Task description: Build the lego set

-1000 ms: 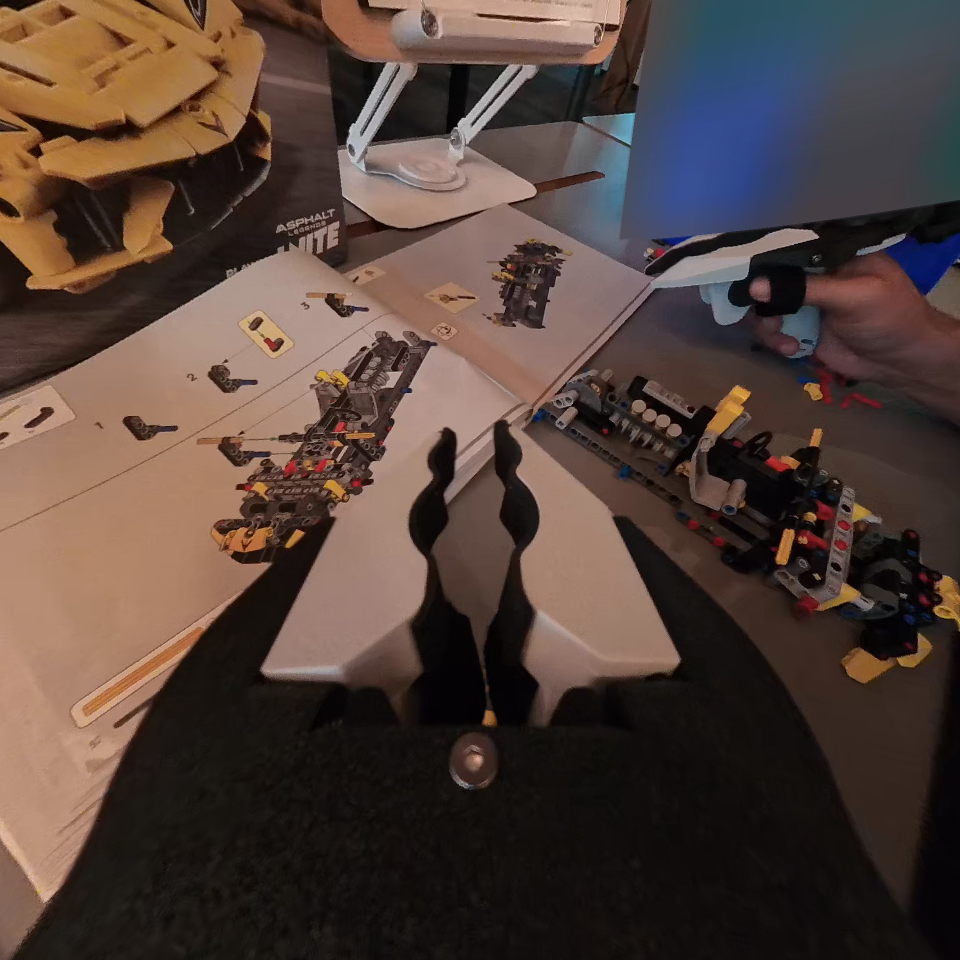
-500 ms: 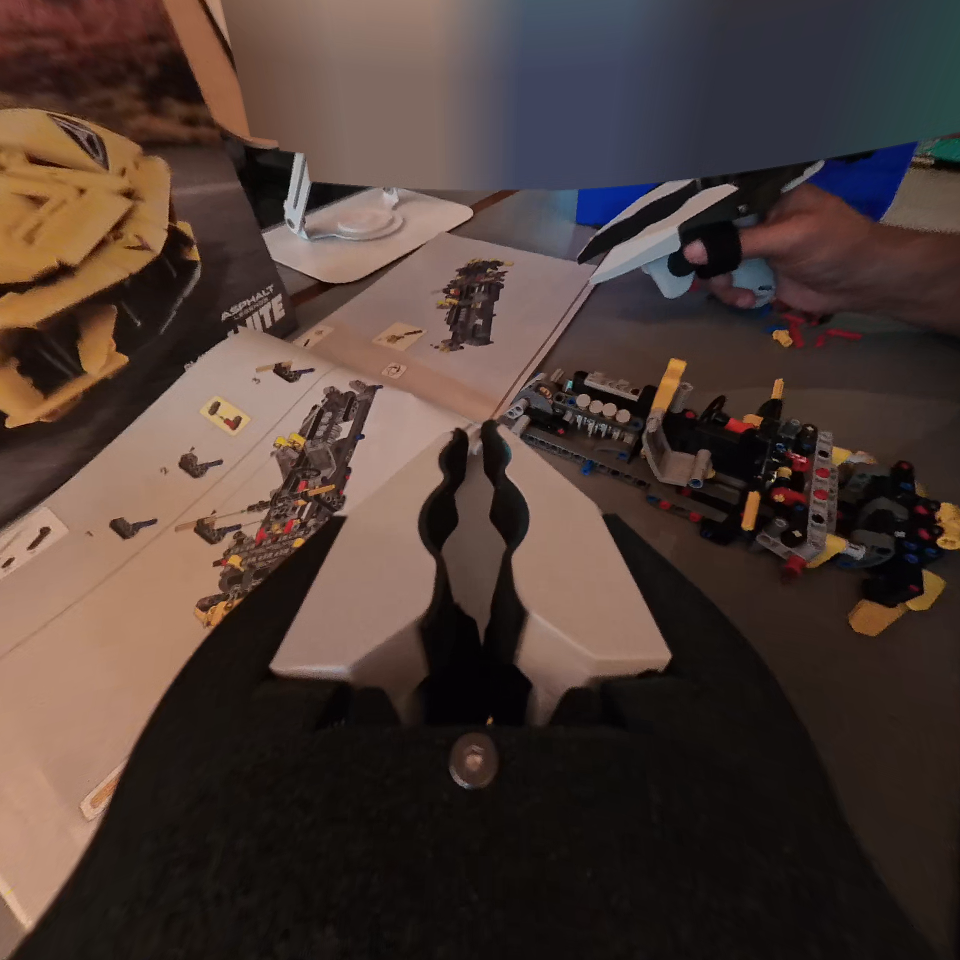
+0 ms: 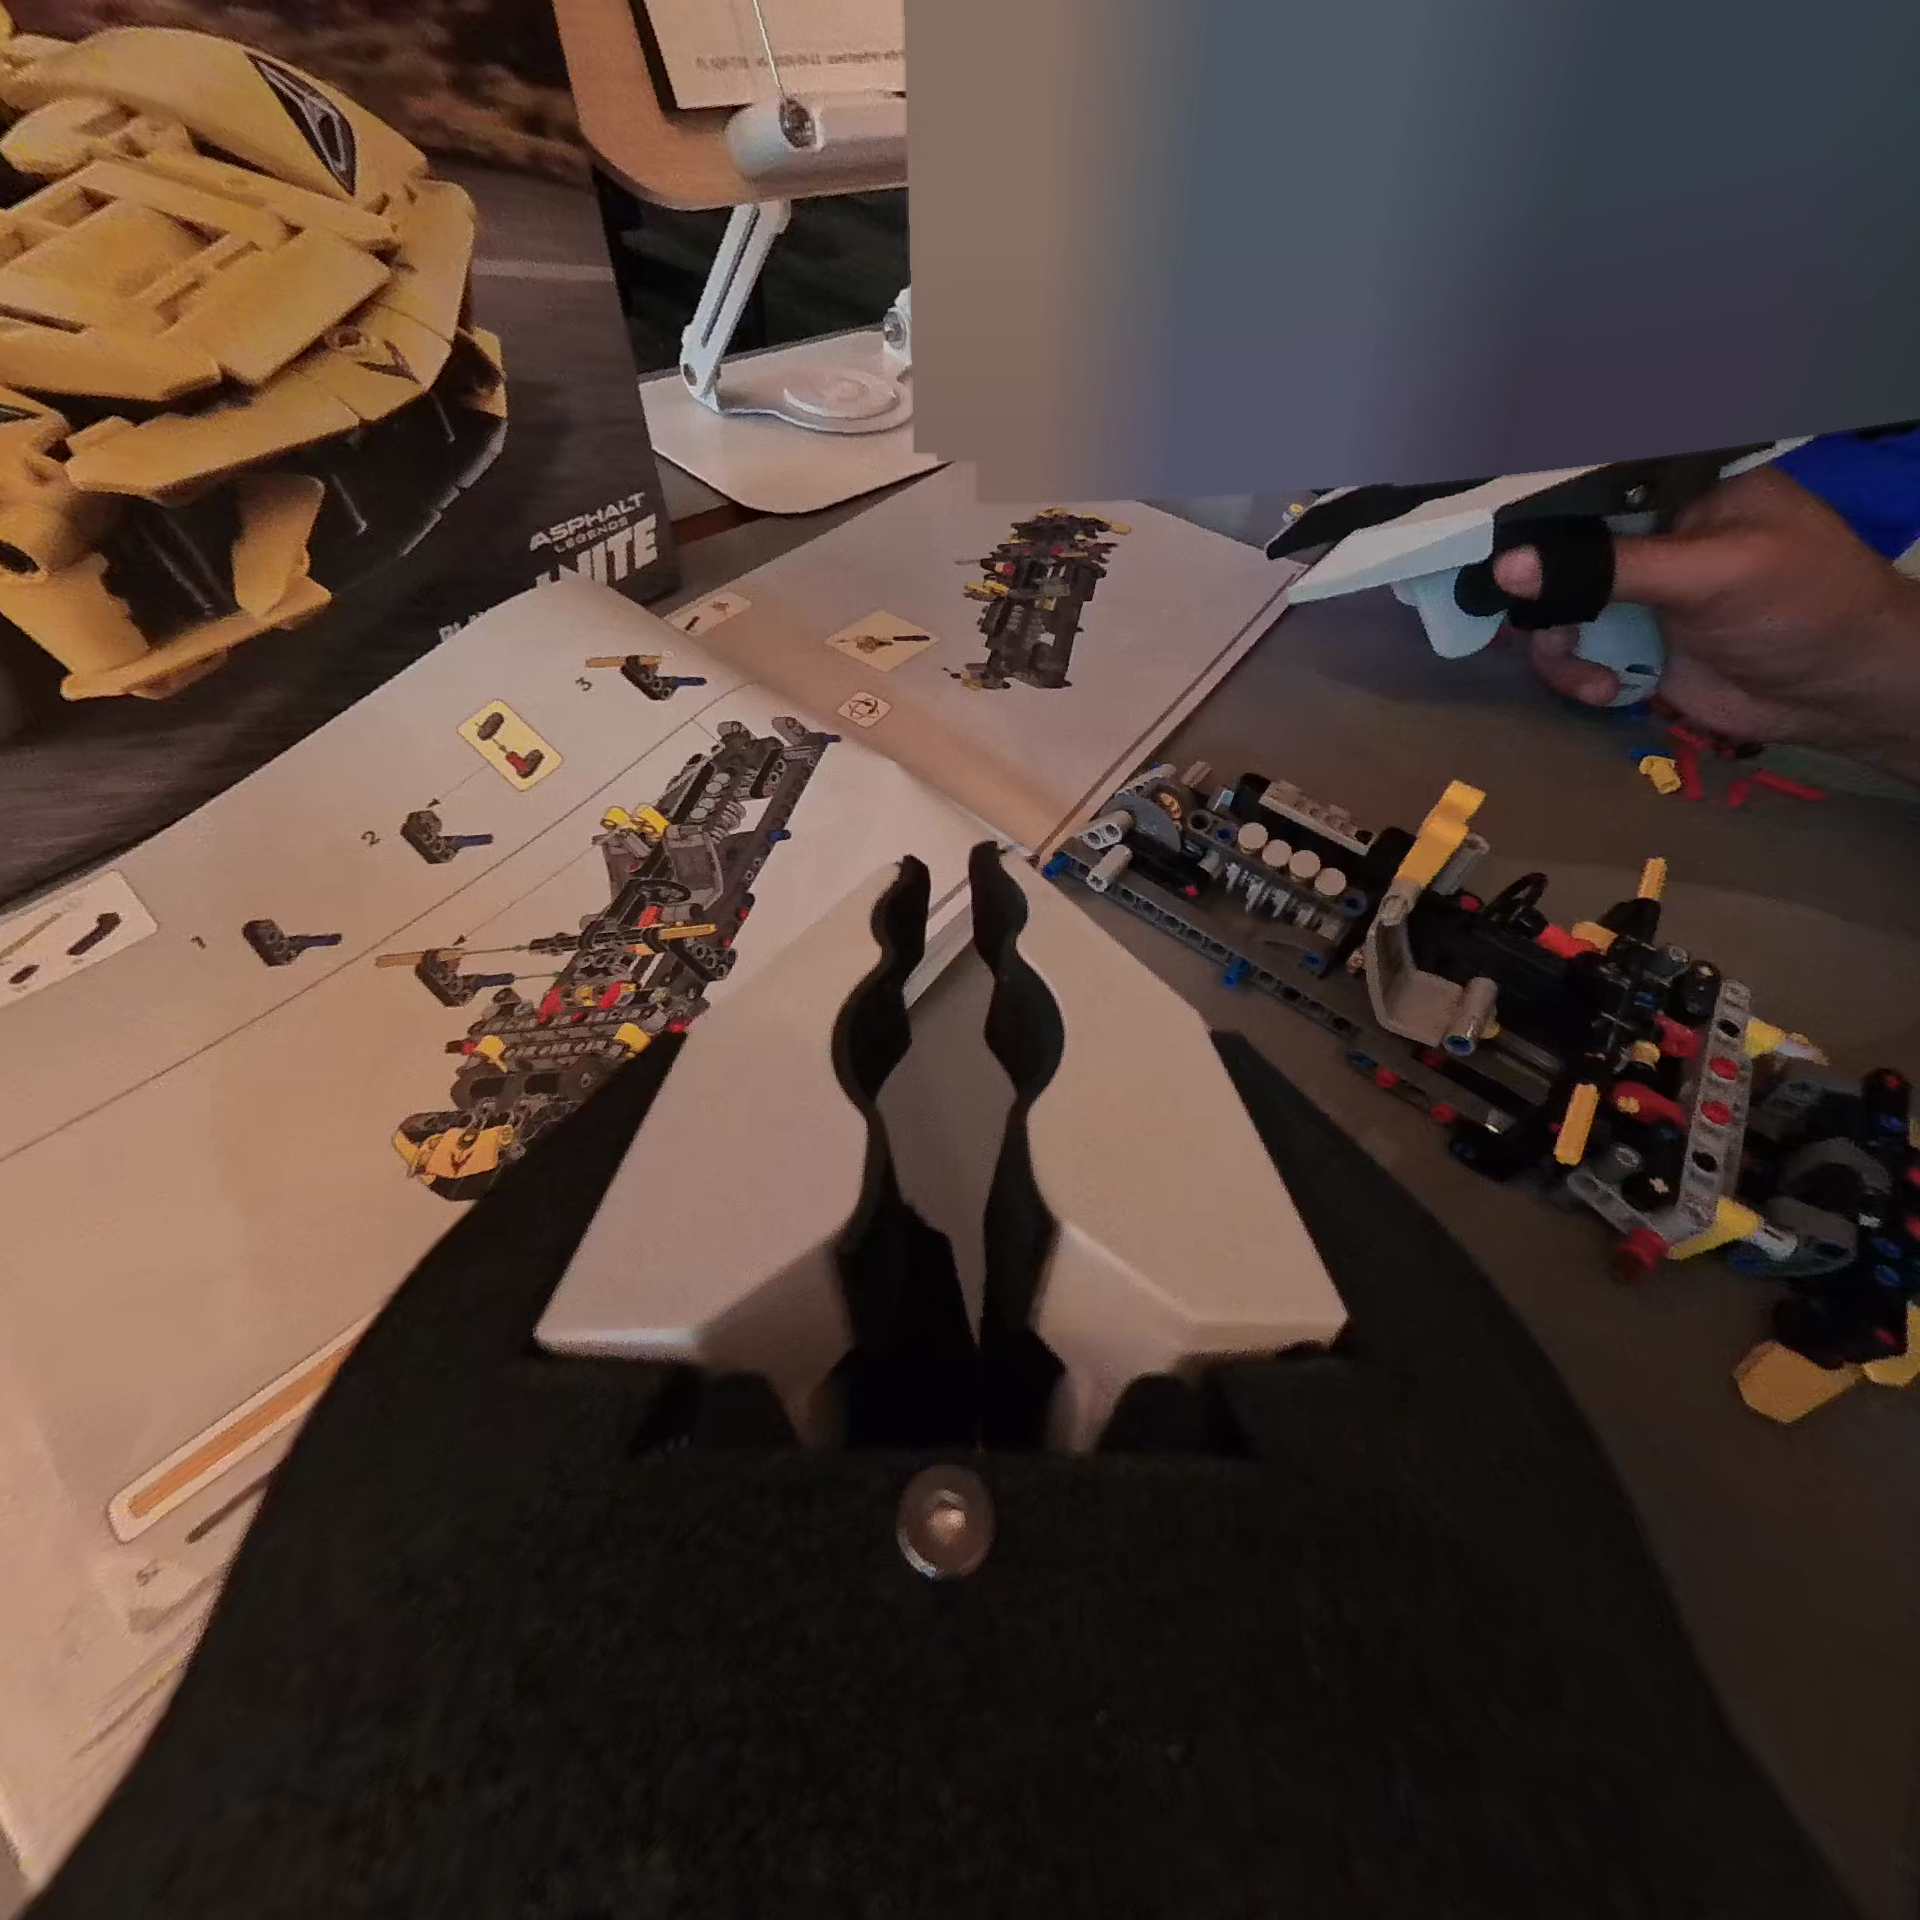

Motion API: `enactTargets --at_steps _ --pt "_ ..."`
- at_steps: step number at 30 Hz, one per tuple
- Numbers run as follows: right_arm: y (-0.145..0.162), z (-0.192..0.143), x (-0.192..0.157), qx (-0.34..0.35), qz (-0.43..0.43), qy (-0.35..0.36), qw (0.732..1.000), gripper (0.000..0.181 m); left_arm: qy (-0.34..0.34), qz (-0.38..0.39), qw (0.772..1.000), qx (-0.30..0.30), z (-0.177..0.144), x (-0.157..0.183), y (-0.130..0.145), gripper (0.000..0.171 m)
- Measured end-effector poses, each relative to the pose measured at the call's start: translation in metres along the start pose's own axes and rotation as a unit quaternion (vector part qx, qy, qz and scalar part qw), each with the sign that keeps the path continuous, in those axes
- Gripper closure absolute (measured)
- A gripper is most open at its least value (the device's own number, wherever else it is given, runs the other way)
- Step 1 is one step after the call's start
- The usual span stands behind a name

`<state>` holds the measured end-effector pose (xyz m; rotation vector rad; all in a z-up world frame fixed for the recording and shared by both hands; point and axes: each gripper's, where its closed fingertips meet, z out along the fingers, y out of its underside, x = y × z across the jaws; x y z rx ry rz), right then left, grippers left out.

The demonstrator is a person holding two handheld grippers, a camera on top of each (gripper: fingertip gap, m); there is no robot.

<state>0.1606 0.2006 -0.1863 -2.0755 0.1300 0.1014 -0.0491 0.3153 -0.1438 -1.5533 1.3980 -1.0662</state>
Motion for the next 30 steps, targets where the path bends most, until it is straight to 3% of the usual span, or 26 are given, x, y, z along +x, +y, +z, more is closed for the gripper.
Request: enactTargets --at_steps 3,6,11,13,16,20,26,30 --pt "0.002 0.001 0.000 -0.004 -0.002 0.000 1.000 0.143 -0.004 -0.029 1.000 0.007 -0.001 -0.004 -0.003 0.167" --pt "0.001 0.001 -0.001 -0.003 0.000 -0.002 1.000 0.143 0.044 -0.057 0.997 0.027 -0.005 0.006 -0.011 0.164" --pt "0.001 0.001 -0.001 0.000 0.002 -0.004 1.000 0.143 0.046 -0.073 0.996 -0.007 0.004 0.000 0.005 0.113" --pt "0.002 0.002 -0.001 -0.001 0.002 -0.005 1.000 0.143 0.019 -0.054 0.998 -0.005 0.006 -0.008 0.008 0.103" --pt "0.002 0.002 -0.001 -0.002 0.000 -0.005 1.000 0.143 -0.039 0.011 0.999 -0.032 0.009 -0.020 0.017 0.101" --pt "0.002 0.002 -0.002 -0.002 0.001 -0.007 1.000 0.143 -0.084 0.104 0.991 -0.030 0.006 -0.020 0.013 0.115" --pt "0.001 0.002 -0.003 0.000 -0.004 -0.006 1.000 0.143 -0.104 0.142 0.982 -0.073 0.006 -0.024 0.024 0.109" --pt "0.001 0.002 -0.003 0.001 -0.005 -0.006 1.000 0.144 -0.097 0.152 0.982 -0.053 0.003 -0.020 0.016 0.099"
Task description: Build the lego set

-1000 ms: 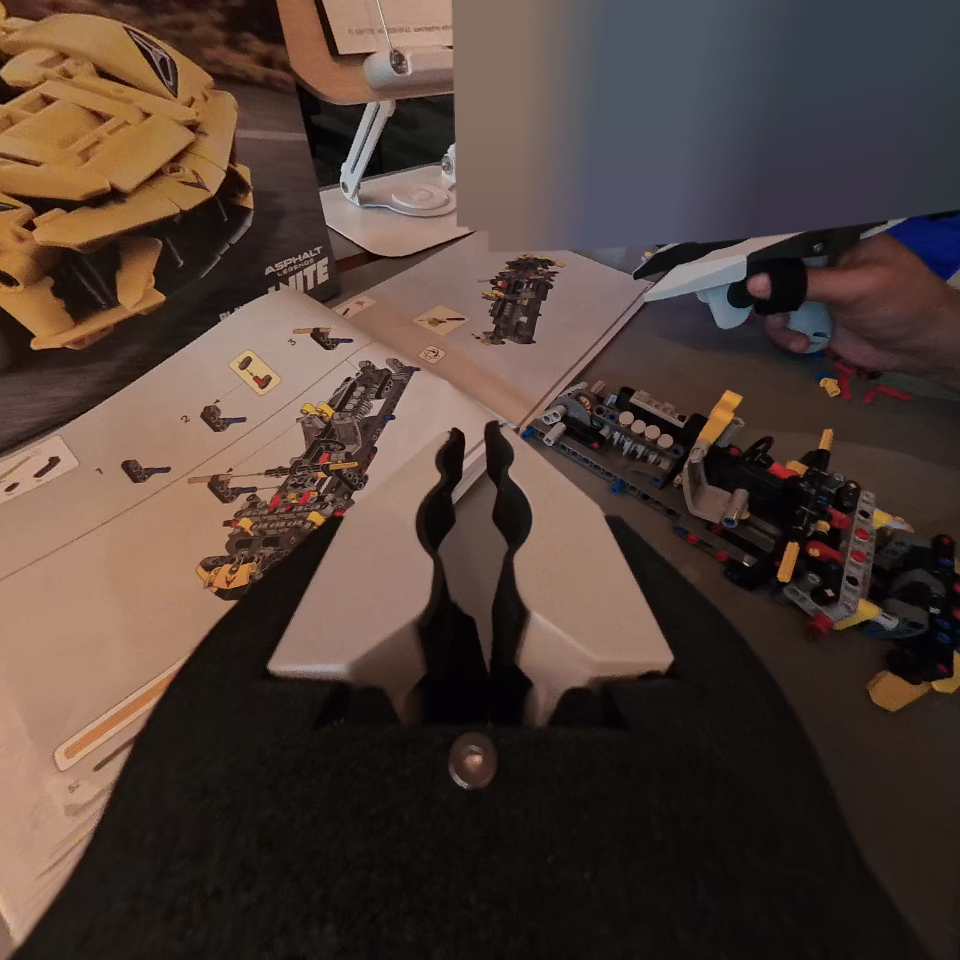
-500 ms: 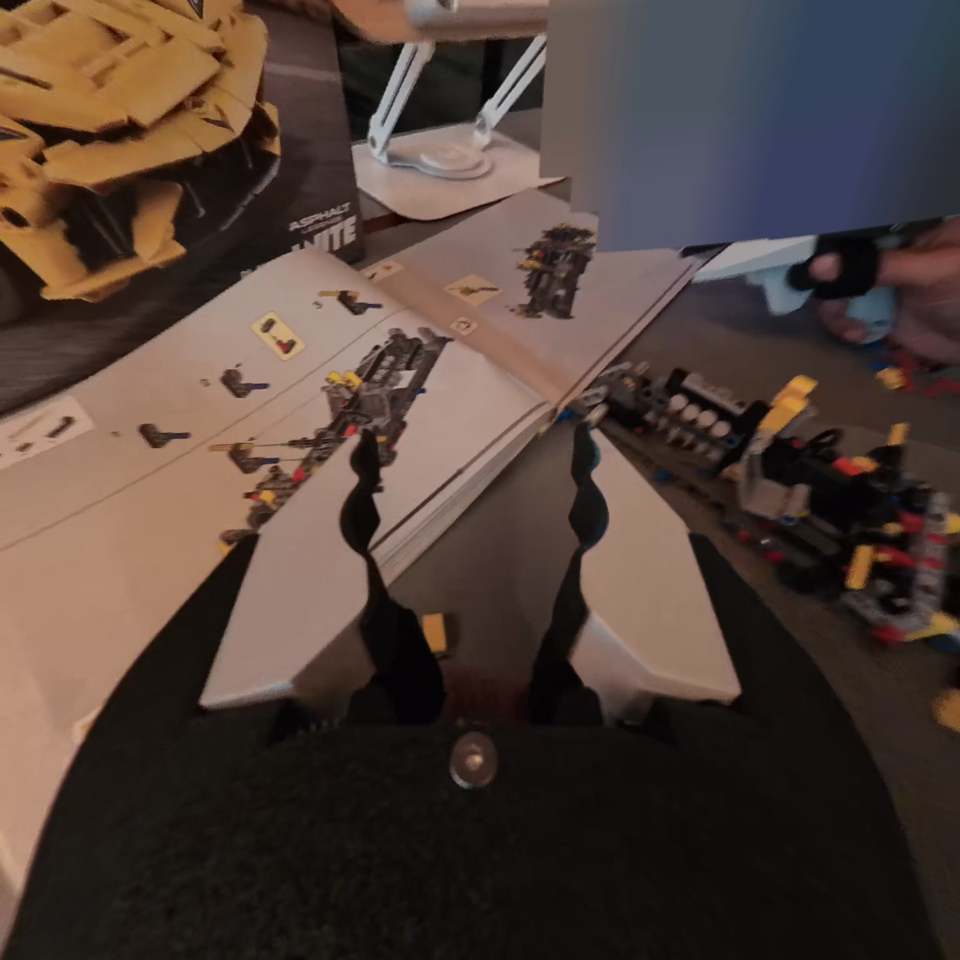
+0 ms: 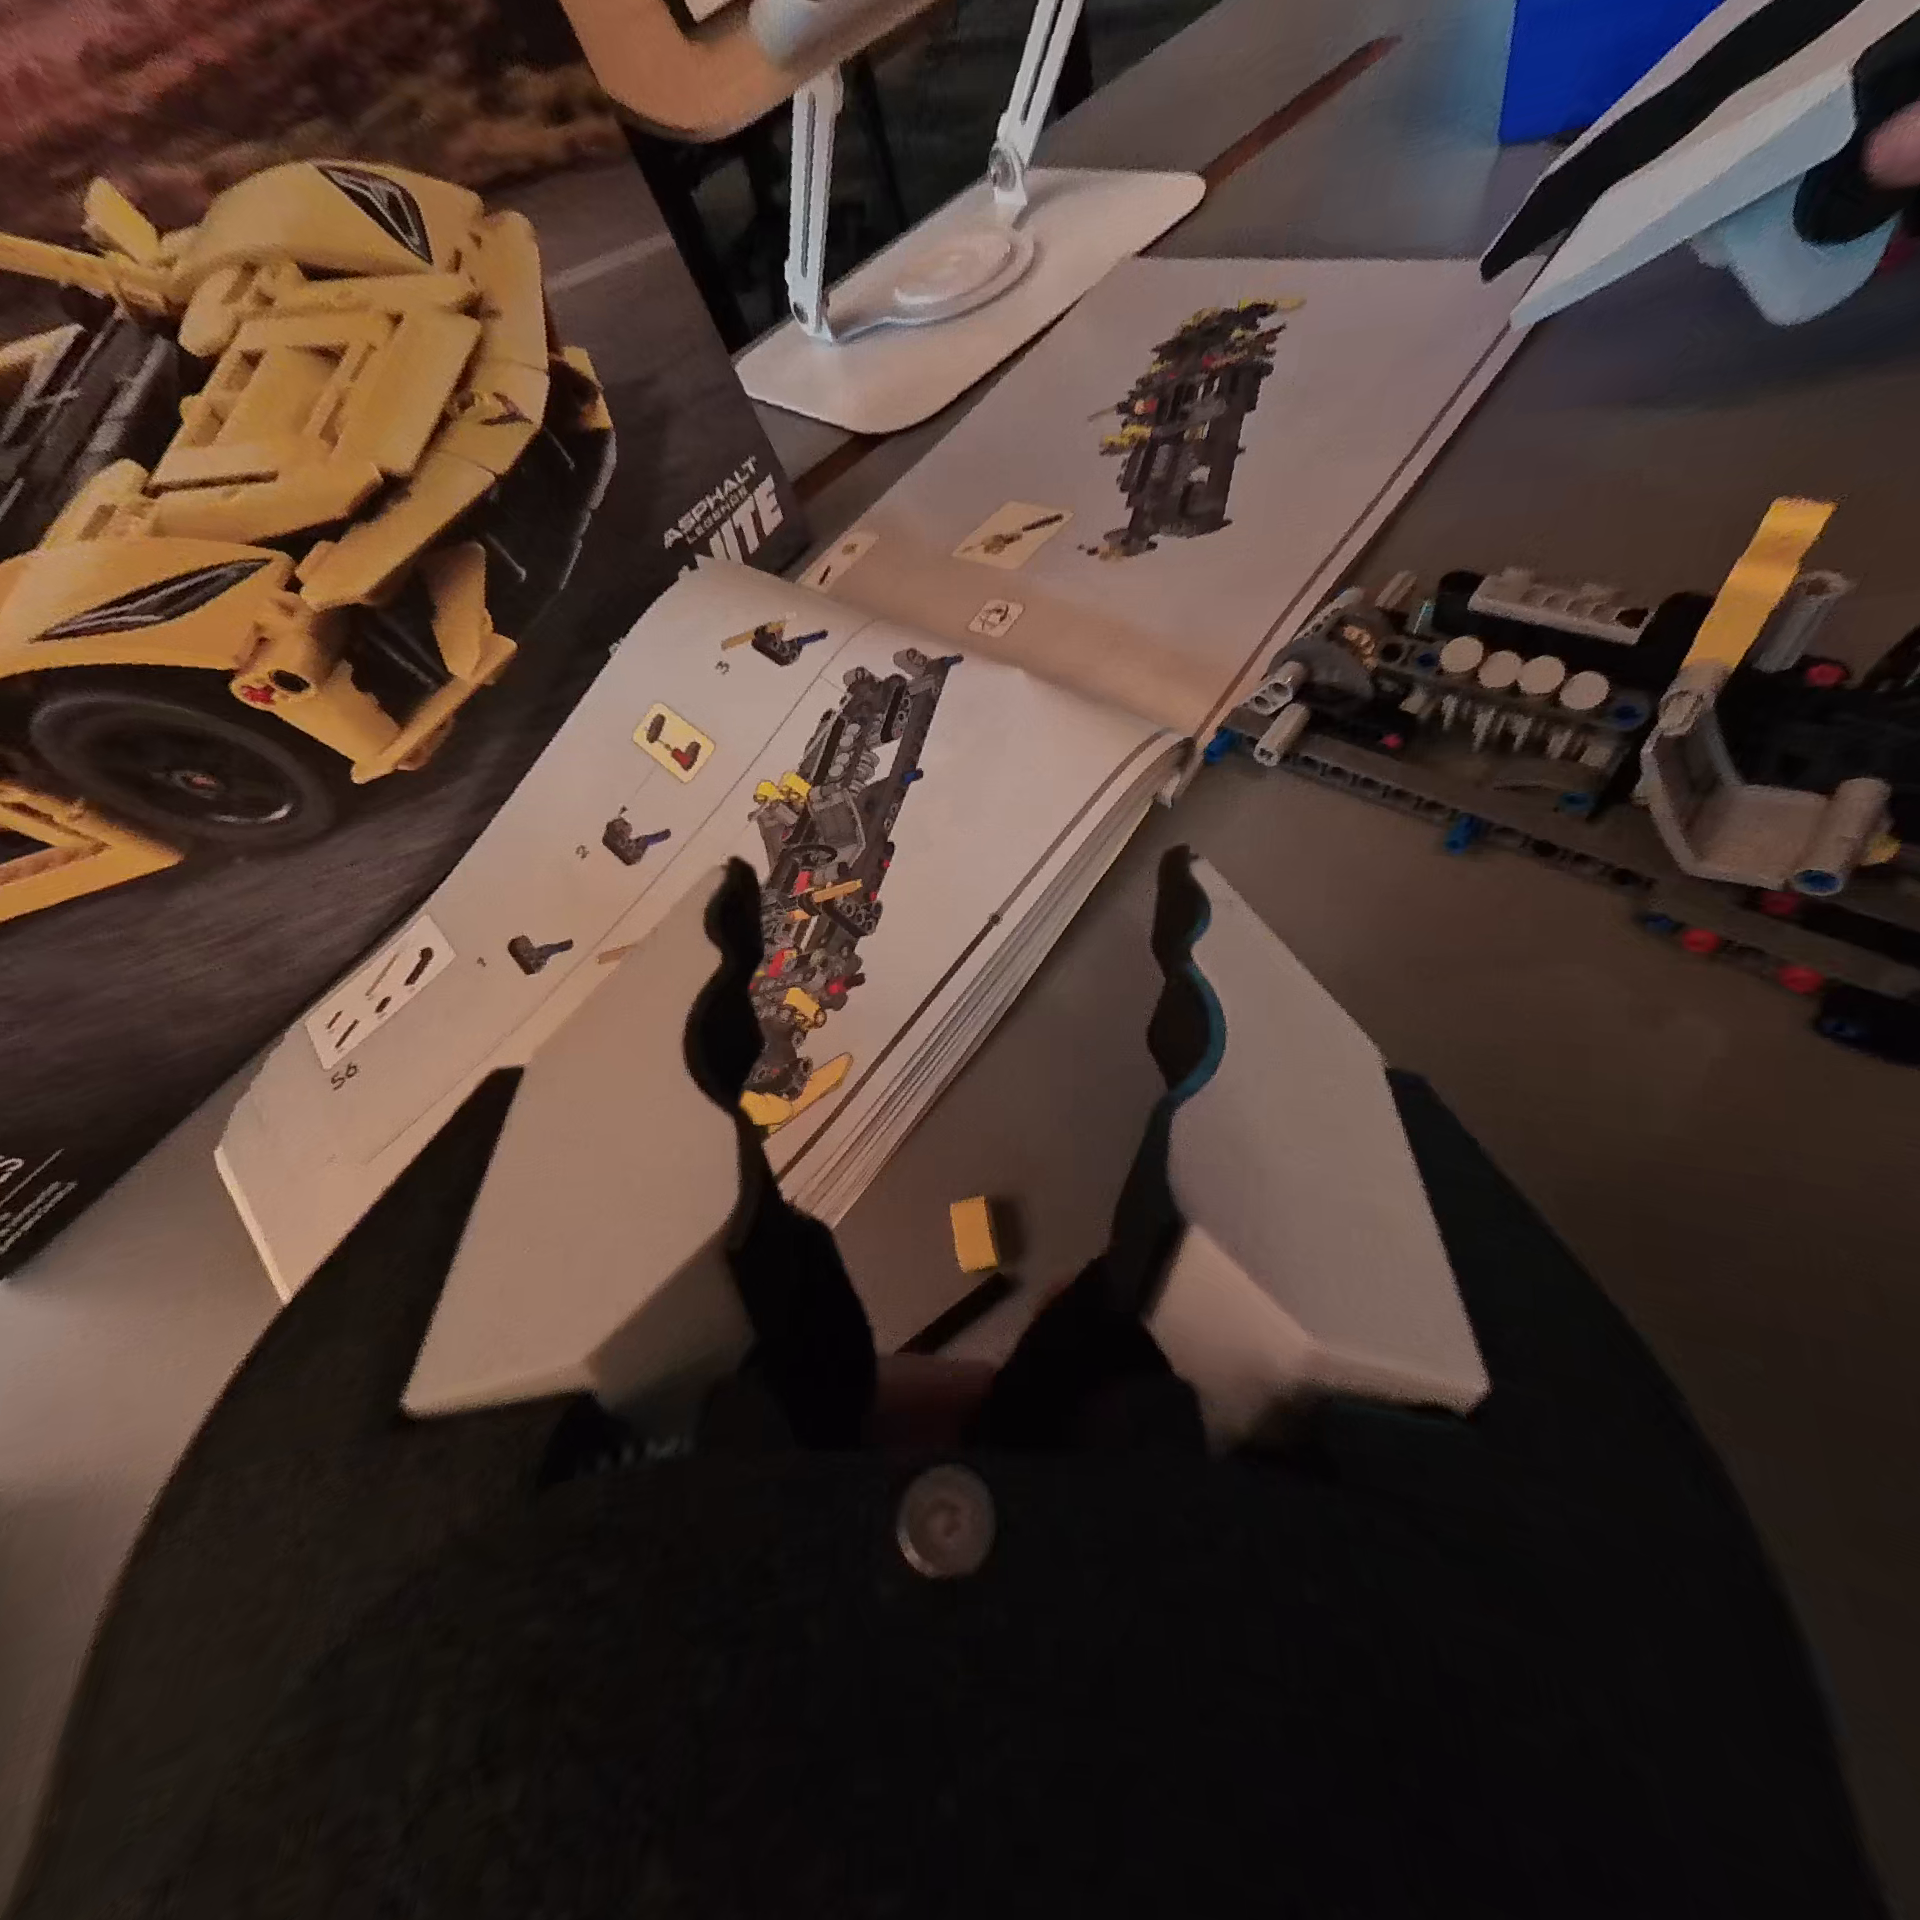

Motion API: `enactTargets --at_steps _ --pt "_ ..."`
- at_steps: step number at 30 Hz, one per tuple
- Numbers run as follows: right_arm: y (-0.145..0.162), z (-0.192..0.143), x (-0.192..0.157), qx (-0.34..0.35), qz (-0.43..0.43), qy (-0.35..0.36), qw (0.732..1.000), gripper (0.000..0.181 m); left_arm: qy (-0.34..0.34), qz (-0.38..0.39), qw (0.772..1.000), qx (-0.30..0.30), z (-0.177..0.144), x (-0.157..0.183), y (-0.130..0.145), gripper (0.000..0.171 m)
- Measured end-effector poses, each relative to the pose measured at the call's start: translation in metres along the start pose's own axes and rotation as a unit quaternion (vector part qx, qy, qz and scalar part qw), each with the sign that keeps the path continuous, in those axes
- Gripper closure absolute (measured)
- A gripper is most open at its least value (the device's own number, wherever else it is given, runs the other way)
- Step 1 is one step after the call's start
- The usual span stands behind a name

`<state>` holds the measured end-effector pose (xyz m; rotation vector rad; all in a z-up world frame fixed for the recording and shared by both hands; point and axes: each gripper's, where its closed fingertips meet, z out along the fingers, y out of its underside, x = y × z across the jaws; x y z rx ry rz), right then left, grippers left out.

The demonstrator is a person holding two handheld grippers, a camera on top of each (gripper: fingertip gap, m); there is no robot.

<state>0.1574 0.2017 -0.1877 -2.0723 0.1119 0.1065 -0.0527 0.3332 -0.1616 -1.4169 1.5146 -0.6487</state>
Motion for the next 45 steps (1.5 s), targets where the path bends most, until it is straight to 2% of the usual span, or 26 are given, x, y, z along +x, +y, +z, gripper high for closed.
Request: enactTargets --at_steps 5,9,13,19,22,25,27,30,32,34,35,36,38,41,43,45 --pt "0.001 0.001 -0.001 -0.001 0.000 -0.002 1.000 0.144 0.008 -0.029 0.999 0.020 -0.005 -0.005 -0.006 0.102" --pt "0.001 0.001 -0.001 0.000 0.000 -0.002 1.000 0.144 0.022 -0.052 0.998 0.024 -0.006 -0.005 -0.005 0.114" --pt "-0.001 -0.001 -0.002 0.002 -0.001 -0.002 1.000 0.145 -0.005 -0.050 0.998 0.028 -0.006 -0.013 -0.006 0.122" --pt "-0.027 -0.016 -0.007 0.034 -0.036 0.021 0.999 0.147 0.019 -0.053 0.997 0.055 -0.010 0.000 -0.019 0.123" --pt "-0.043 -0.030 -0.016 0.044 -0.044 0.035 0.997 0.146 0.072 -0.046 0.995 0.052 -0.005 0.017 -0.017 0.115" --pt "-0.037 -0.055 -0.040 0.015 -0.025 0.053 0.998 0.146 0.155 -0.016 0.987 0.031 -0.002 0.039 -0.016 0.112" --pt "-0.026 -0.071 -0.077 0.012 0.015 0.043 0.999 0.147 0.238 -0.001 0.971 0.024 -0.013 0.059 -0.028 0.102" --pt "0.007 -0.082 -0.137 -0.002 0.077 0.027 0.997 0.146 0.371 0.009 0.928 -0.007 -0.034 0.088 -0.043 0.087" --pt "0.028 -0.084 -0.167 -0.015 0.098 0.031 0.995 0.145 0.478 0.004 0.876 -0.066 -0.054 0.115 -0.035 0.076" --pt "0.038 -0.087 -0.190 -0.016 0.099 0.034 0.994 0.144 0.541 -0.005 0.835 -0.104 -0.071 0.136 -0.027 0.083" --pt "0.039 -0.089 -0.197 -0.011 0.092 0.043 0.995 0.144 0.553 0.003 0.826 -0.107 -0.077 0.145 -0.021 0.089" --pt "0.040 -0.089 -0.201 -0.010 0.079 0.050 0.996 0.144 0.549 0.018 0.830 -0.101 -0.077 0.152 -0.016 0.092" --pt "0.042 -0.088 -0.203 -0.018 0.038 0.066 0.997 0.144 0.513 0.046 0.852 -0.093 -0.066 0.161 -0.006 0.095" --pt "0.044 -0.087 -0.186 -0.025 -0.029 0.081 0.996 0.150 0.475 0.039 0.875 -0.082 -0.052 0.171 -0.005 0.111" --pt "0.039 -0.089 -0.169 -0.011 -0.051 0.067 0.996 0.157 0.485 0.008 0.872 -0.068 -0.052 0.175 -0.011 0.122" --pt "0.038 -0.086 -0.162 -0.008 -0.055 0.005 0.998 0.158 0.481 -0.019 0.875 -0.052 -0.048 0.174 -0.018 0.123"
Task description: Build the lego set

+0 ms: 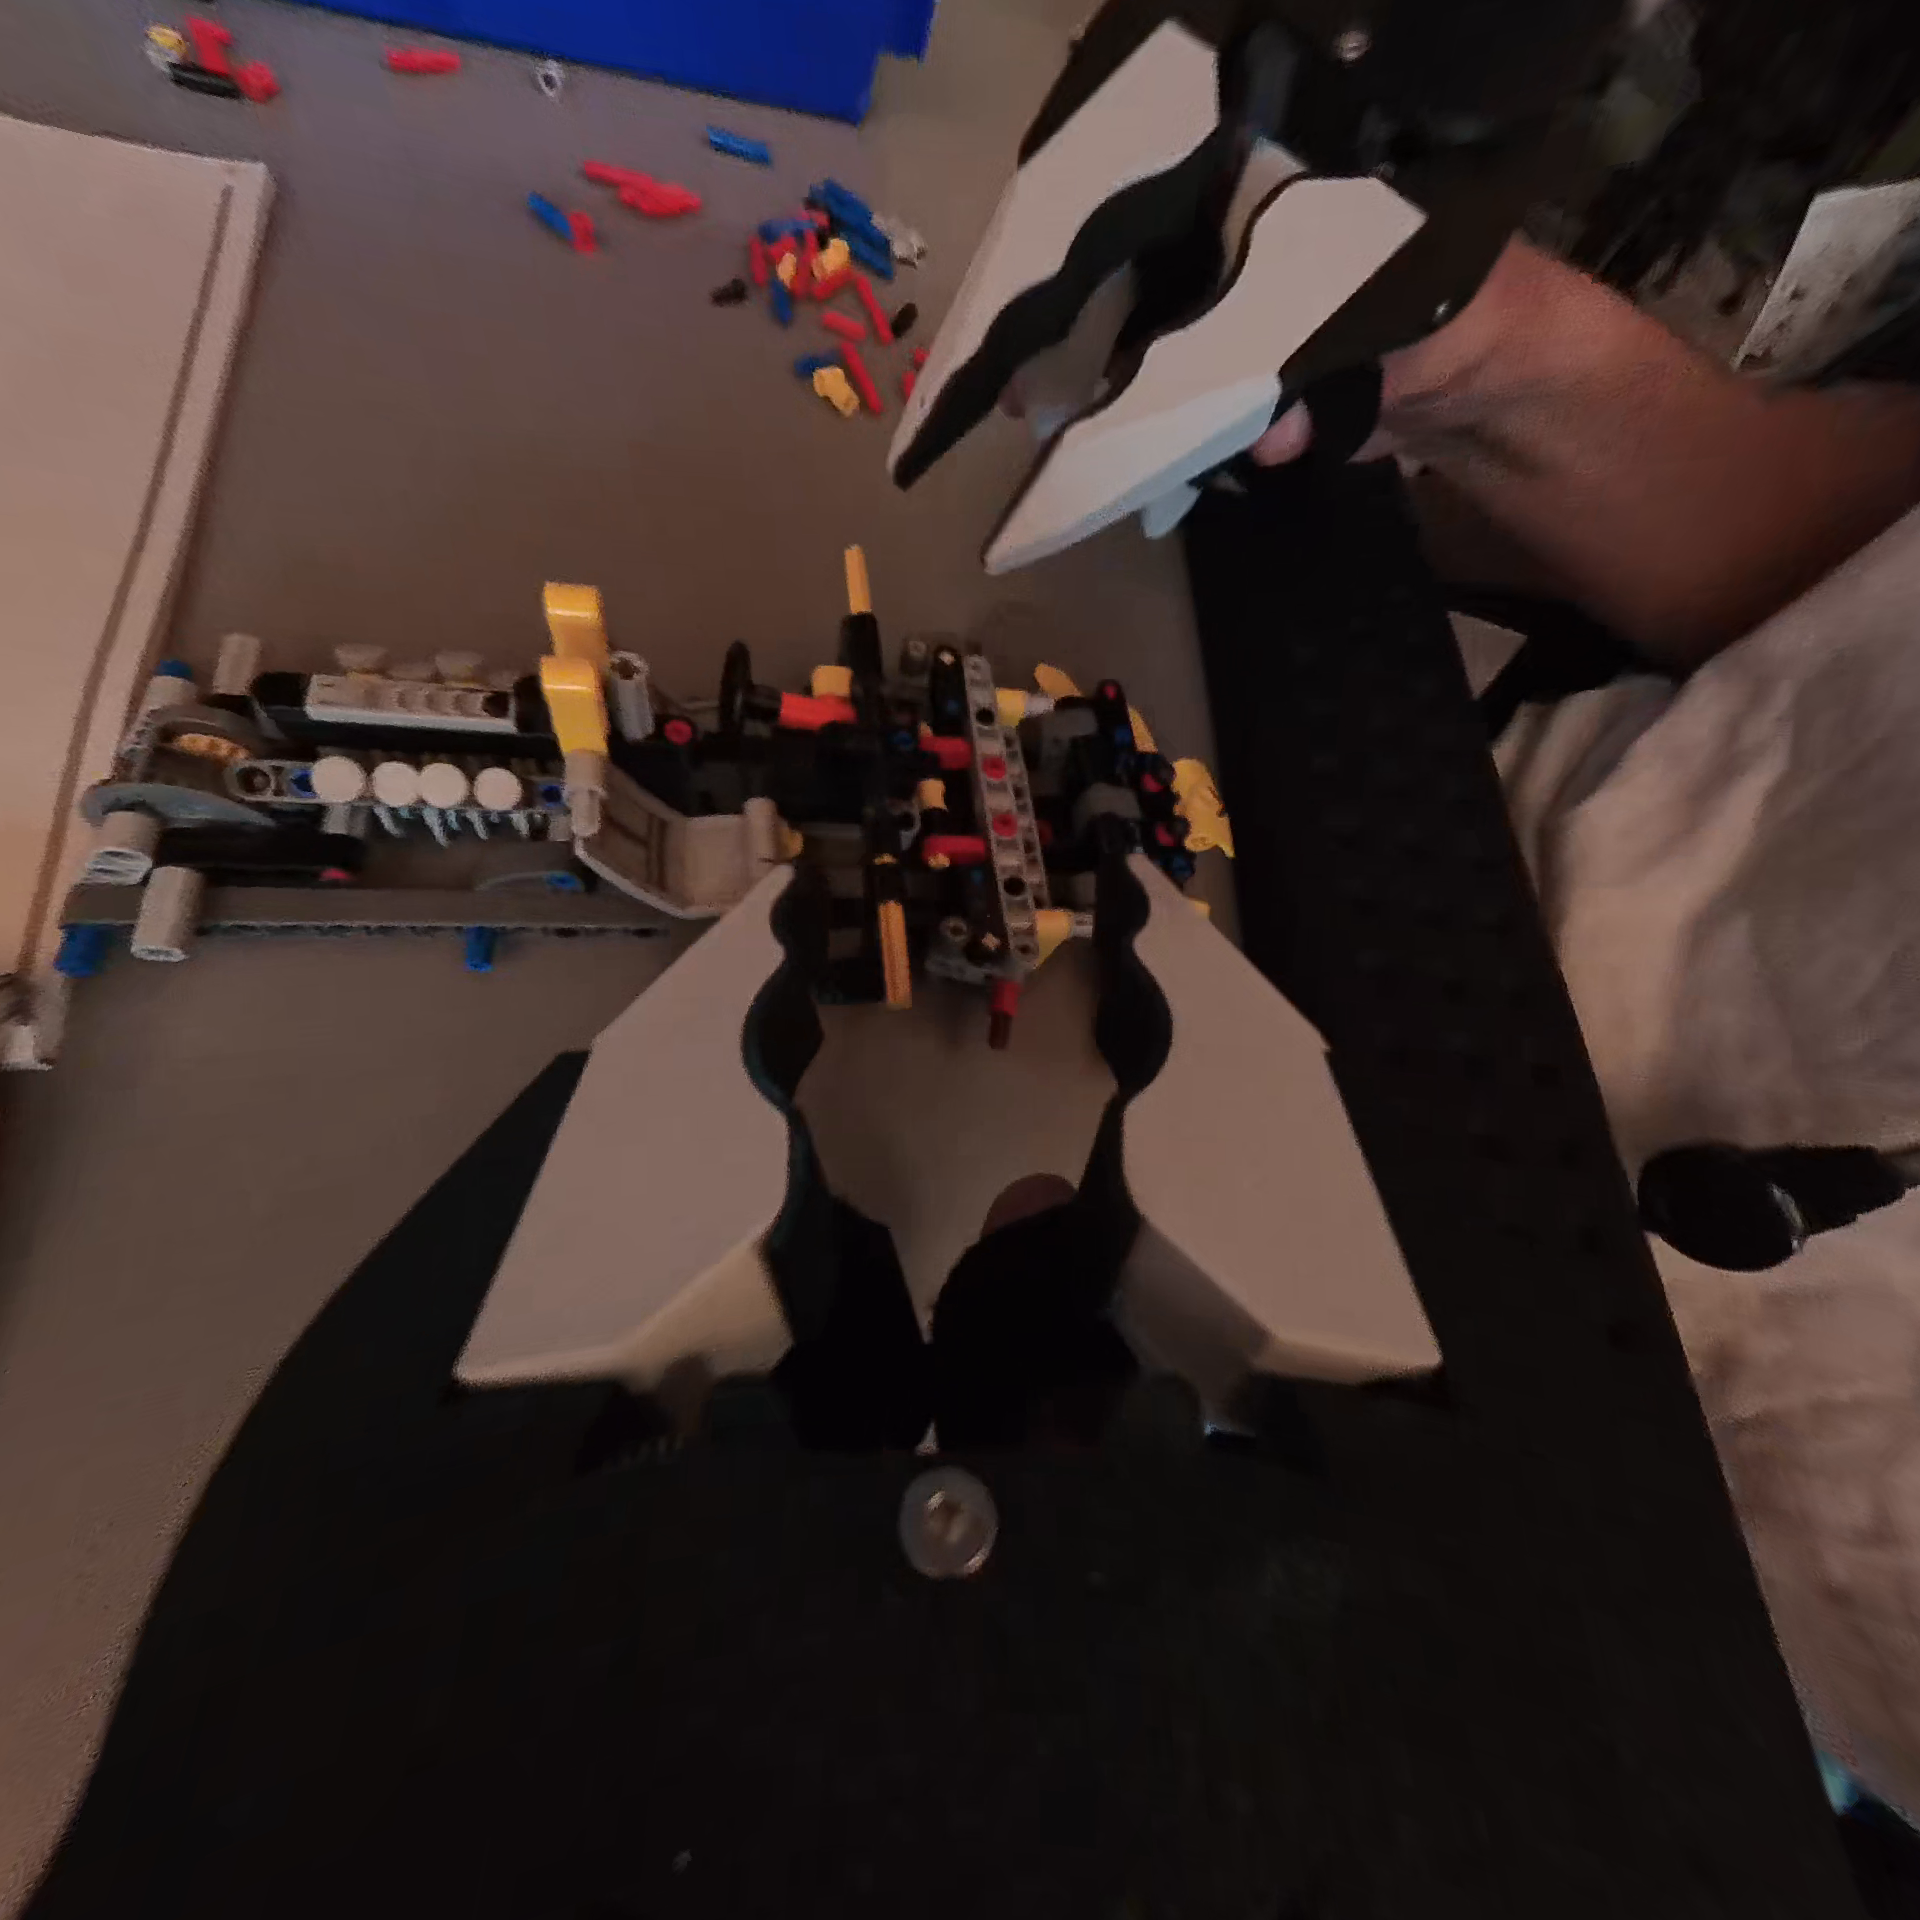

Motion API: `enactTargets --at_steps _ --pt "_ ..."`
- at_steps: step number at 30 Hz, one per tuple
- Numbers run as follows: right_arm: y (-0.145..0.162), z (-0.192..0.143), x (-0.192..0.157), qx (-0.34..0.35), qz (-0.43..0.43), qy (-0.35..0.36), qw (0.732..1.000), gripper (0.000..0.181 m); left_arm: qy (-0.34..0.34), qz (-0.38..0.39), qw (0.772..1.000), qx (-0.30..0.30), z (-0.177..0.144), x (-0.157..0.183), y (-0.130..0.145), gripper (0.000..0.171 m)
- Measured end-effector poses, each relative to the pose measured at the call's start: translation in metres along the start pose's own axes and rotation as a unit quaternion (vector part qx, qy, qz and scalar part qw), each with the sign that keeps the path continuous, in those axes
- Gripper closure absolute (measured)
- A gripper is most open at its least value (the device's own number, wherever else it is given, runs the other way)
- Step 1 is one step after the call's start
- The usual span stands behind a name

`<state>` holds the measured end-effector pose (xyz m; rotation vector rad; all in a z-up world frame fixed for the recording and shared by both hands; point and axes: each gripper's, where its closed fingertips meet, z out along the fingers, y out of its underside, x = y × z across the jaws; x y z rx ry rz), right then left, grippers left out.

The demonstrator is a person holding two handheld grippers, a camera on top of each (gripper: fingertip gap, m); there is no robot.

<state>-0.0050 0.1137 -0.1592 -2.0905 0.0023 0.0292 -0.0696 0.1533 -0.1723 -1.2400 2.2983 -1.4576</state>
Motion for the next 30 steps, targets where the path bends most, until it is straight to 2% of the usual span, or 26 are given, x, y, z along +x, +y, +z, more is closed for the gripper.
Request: enactTargets --at_steps 4,8,12,16,18,19,23,27,30 --pt "0.009 0.016 -0.006 -0.019 -0.016 -0.141 0.990 0.150 -0.030 0.011 0.999 -0.022 0.008 -0.013 0.012 0.125" --pt "0.017 0.029 -0.007 -0.035 -0.060 -0.185 0.980 0.150 -0.027 0.011 1.000 -0.009 0.012 -0.016 0.010 0.143" --pt "0.022 0.032 -0.006 -0.057 -0.085 -0.213 0.972 0.150 -0.022 -0.001 0.999 -0.024 0.011 -0.018 0.016 0.162" --pt "0.017 0.035 -0.004 -0.063 -0.098 -0.207 0.971 0.153 -0.053 -0.015 0.998 -0.038 0.010 -0.020 0.018 0.154" --pt "0.009 0.035 -0.008 -0.041 -0.088 -0.210 0.973 0.154 -0.056 -0.006 0.997 -0.054 0.010 -0.018 0.023 0.138" --pt "0.007 0.036 -0.008 -0.034 -0.082 -0.208 0.974 0.155 -0.059 -0.004 0.997 -0.053 0.011 -0.018 0.024 0.137" --pt "0.004 0.035 -0.010 -0.018 -0.071 -0.203 0.976 0.155 -0.038 0.006 0.998 -0.043 0.010 -0.010 0.022 0.123" --pt "0.007 0.034 -0.007 -0.014 -0.071 -0.194 0.978 0.155 -0.010 0.009 0.999 -0.033 0.013 -0.001 0.019 0.118" --pt "0.005 0.032 -0.003 -0.006 -0.065 -0.188 0.980 0.155 -0.015 0.015 0.999 -0.024 0.013 0.001 0.017 0.112"
